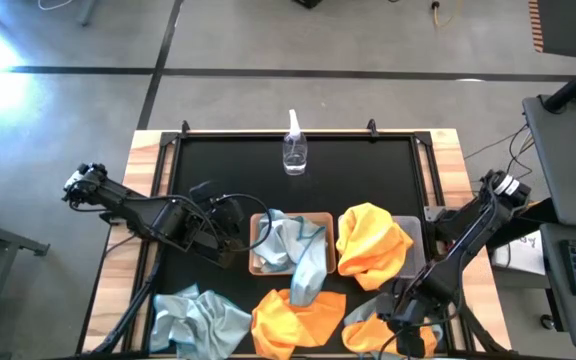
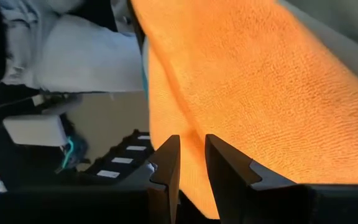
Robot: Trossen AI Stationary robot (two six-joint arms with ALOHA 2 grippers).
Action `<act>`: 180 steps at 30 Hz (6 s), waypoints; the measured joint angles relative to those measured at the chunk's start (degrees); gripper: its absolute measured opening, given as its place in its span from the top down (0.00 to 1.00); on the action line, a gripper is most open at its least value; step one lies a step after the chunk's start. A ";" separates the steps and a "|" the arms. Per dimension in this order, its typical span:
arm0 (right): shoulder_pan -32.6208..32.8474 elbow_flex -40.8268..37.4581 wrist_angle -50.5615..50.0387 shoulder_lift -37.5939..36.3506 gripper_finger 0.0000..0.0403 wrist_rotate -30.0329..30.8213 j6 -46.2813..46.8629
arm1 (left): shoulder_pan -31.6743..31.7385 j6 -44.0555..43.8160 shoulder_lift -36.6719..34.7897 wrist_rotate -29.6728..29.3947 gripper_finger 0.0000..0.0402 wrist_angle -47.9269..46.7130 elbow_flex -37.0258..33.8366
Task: Sort microfiber towel by color & place in baskets
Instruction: Put the orange towel into the transparent bin
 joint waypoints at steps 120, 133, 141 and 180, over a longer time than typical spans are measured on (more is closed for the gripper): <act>-0.18 30.27 -37.42 3.39 0.97 49.68 -29.16 | -0.07 0.46 0.00 0.08 0.72 0.56 -0.04; -1.07 30.14 -51.12 -1.88 0.97 63.92 -15.63 | -0.07 0.46 0.00 -3.08 0.72 0.67 -0.04; -2.78 28.15 -51.19 -9.33 0.97 69.24 -3.25 | -0.07 0.46 0.00 -3.57 0.72 0.78 -0.04; -18.54 -0.38 -40.11 -28.84 0.97 34.64 4.26 | -0.06 0.46 0.01 -6.05 0.72 0.80 -0.04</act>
